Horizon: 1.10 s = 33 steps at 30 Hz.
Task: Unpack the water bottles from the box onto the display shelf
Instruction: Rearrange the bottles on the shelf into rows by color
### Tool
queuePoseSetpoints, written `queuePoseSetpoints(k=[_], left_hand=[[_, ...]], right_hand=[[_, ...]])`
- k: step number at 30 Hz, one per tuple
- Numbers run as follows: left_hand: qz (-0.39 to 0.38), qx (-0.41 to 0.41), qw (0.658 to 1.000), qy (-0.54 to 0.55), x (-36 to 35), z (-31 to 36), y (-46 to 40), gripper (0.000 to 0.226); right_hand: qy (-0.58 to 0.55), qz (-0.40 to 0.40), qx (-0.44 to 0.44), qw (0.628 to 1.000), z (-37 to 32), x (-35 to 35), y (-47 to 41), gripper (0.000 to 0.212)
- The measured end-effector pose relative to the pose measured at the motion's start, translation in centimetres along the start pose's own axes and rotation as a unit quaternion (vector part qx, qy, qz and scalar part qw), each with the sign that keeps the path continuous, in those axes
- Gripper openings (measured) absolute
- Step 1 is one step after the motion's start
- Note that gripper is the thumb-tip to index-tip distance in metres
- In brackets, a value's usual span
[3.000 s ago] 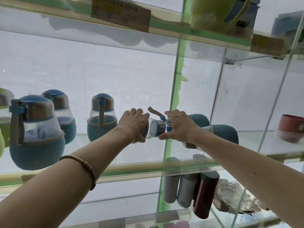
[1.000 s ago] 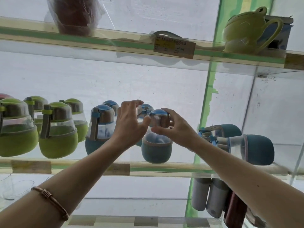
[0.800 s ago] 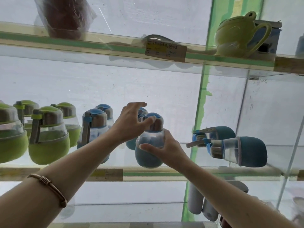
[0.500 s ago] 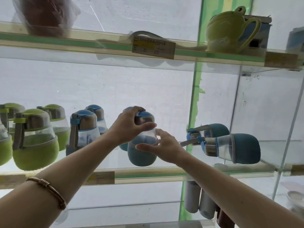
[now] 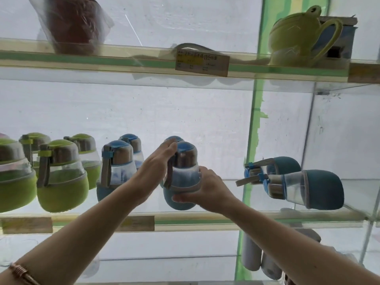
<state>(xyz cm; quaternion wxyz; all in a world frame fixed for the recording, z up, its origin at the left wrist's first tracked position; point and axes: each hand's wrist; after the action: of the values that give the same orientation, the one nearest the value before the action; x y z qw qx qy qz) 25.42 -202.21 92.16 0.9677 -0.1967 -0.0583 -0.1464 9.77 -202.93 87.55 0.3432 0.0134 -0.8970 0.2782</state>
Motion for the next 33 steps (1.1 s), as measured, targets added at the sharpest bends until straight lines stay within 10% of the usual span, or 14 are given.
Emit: queuePoseSetpoints(k=[5,11,33], left_hand=[[-0.028,0.013,1.000,0.005,1.7,-1.3,0.5,0.030],[0.021,-0.012,0.989,-0.145,2.9,-1.4,1.0,0.057],[0.093,-0.042,0.968,-0.228,2.5,-2.5,0.0,0.075]], right_hand=[[-0.049,-0.081,-0.004,0.995,-0.8,0.5,-0.5,0.054],[-0.040,-0.063,0.004,0.997,-1.1,-2.0,-0.6,0.084],[-0.004,-0.053,-0.008,0.999,-1.1,-1.9,-0.5,0.070]])
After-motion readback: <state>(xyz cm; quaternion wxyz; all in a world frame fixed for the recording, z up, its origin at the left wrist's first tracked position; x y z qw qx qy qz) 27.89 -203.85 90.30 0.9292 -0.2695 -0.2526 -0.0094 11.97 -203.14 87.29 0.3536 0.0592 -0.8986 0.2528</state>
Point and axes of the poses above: each hand's wrist, its own y-axis away from the middle knuckle, its own x-axis out of the back of the hand, z = x × y, and after that the axes turned 9 degrees about x, right-handed
